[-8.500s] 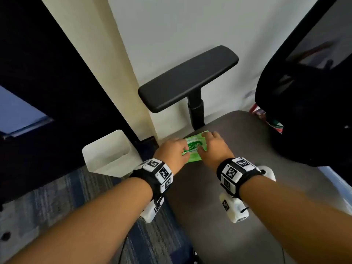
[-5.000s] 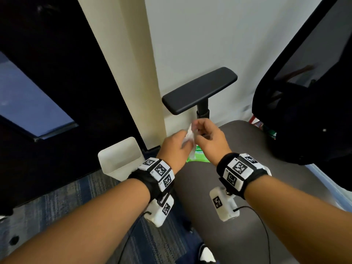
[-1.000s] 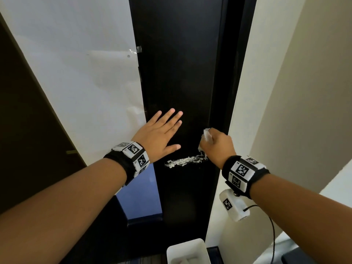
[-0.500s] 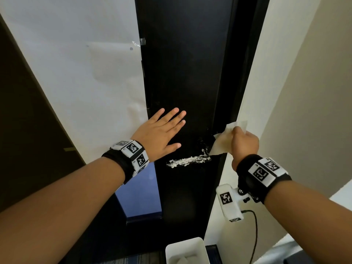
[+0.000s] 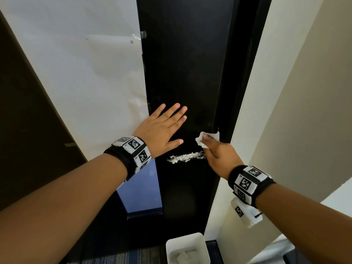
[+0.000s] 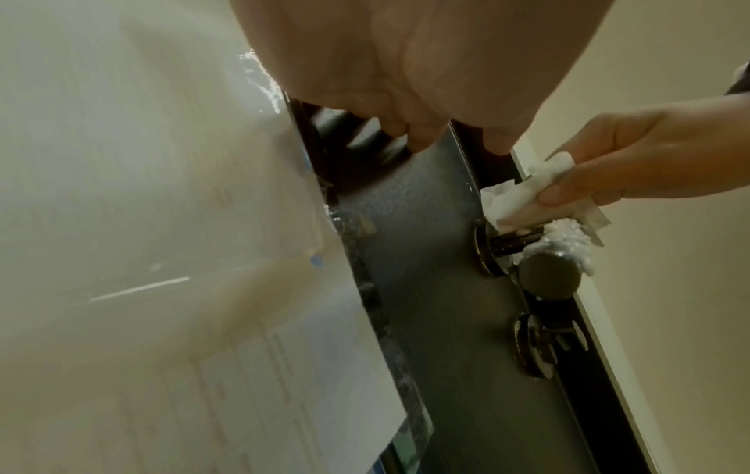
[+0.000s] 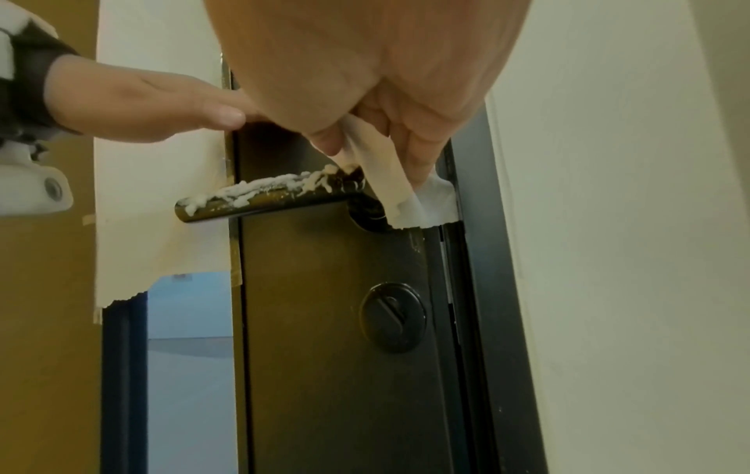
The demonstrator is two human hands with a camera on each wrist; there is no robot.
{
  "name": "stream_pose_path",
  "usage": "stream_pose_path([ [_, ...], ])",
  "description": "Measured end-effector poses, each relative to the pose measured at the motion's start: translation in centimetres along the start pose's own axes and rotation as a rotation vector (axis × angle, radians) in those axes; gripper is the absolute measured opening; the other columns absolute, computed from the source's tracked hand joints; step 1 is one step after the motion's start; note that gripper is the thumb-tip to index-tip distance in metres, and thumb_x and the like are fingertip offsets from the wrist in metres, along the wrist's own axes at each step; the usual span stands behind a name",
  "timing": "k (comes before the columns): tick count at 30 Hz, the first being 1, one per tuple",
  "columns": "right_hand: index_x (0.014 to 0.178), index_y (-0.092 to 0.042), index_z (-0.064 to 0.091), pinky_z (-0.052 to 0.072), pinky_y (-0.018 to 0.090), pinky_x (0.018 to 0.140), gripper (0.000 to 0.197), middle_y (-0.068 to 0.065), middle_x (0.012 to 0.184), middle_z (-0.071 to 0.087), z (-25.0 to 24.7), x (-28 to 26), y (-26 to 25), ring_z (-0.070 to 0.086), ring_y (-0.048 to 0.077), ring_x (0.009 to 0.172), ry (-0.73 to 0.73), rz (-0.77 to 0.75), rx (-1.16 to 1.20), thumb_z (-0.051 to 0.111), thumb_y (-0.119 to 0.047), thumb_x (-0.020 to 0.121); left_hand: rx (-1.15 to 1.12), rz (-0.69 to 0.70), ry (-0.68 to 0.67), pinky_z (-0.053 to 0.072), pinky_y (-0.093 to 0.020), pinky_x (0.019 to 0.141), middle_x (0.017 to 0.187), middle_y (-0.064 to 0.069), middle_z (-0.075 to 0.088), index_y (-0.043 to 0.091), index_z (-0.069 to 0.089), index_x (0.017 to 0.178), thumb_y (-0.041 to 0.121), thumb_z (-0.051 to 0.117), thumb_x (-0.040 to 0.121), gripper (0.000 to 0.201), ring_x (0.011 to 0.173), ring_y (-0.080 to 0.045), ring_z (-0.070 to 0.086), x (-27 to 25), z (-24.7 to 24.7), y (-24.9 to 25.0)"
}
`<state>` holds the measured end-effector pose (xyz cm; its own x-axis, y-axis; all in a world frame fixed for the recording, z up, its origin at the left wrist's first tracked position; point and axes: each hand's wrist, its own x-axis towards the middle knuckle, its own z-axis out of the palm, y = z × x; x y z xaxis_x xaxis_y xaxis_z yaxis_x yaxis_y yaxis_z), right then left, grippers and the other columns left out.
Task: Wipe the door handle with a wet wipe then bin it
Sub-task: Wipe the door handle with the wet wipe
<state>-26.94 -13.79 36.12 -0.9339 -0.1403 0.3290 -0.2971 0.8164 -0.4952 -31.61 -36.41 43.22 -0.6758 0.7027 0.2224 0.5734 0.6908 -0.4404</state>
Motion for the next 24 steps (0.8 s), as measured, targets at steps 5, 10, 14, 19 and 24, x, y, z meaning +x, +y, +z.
stream_pose_path([
  [5,0.134,-0.021,0.052,0.051,0.034,0.095,0.041,0.002,0.133,0.058,0.2,-0.3,-0.4,0.063,0.026,0.110,-0.053,-0.057,-0.122,0.038,-0.023,0.095,0.001,-0.010,-0.014,-0.007,-0.042,0.119,0.160,-0.001,-0.008,0.017,0.003,0.151,0.059,0.014,0.093,0.072,0.146,-0.018,-0.015,0.0,-0.1,0.2],
  [10,0.131,-0.026,0.058,0.035,0.026,0.112,0.039,0.001,0.145,0.052,0.3,-0.5,-0.7,0.050,0.018,0.132,-0.060,0.005,-0.011,0.042,-0.021,0.096,-0.003,-0.019,-0.014,-0.008,-0.042,0.119,0.160,-0.001,-0.007,0.017,0.005,0.151,0.059,0.015,0.093,0.072,0.146,-0.017,-0.015,0.0,-0.3,0.4],
  [14,0.129,-0.022,0.061,0.045,0.020,0.096,0.038,0.009,0.133,0.062,0.1,-0.6,-1.3,0.064,0.023,0.111,-0.022,0.076,0.079,0.043,-0.019,0.096,-0.009,-0.026,-0.019,-0.006,-0.043,0.119,0.160,-0.001,-0.007,0.017,0.005,0.151,0.060,0.014,0.093,0.073,0.146,-0.018,-0.015,0.0,-0.3,0.5],
  [19,0.125,-0.020,0.064,0.045,0.010,0.052,0.034,0.000,0.079,0.070,0.2,-1.5,-1.9,0.059,0.005,0.052,0.034,0.165,0.171,0.044,-0.016,0.097,-0.021,-0.029,-0.027,-0.006,-0.043,0.119,0.160,-0.001,-0.007,0.017,0.005,0.151,0.062,0.013,0.092,0.074,0.146,-0.018,-0.015,0.0,-0.2,0.5],
  [24,0.127,-0.014,0.061,0.038,0.008,0.043,0.034,-0.008,0.056,0.052,0.6,-2.5,-2.4,0.048,0.005,0.044,0.071,0.222,0.215,0.045,-0.016,0.097,-0.015,-0.025,-0.027,-0.006,-0.044,0.119,0.161,-0.002,-0.007,0.017,0.004,0.151,0.062,0.013,0.092,0.075,0.146,-0.018,-0.015,0.1,-0.1,0.5],
])
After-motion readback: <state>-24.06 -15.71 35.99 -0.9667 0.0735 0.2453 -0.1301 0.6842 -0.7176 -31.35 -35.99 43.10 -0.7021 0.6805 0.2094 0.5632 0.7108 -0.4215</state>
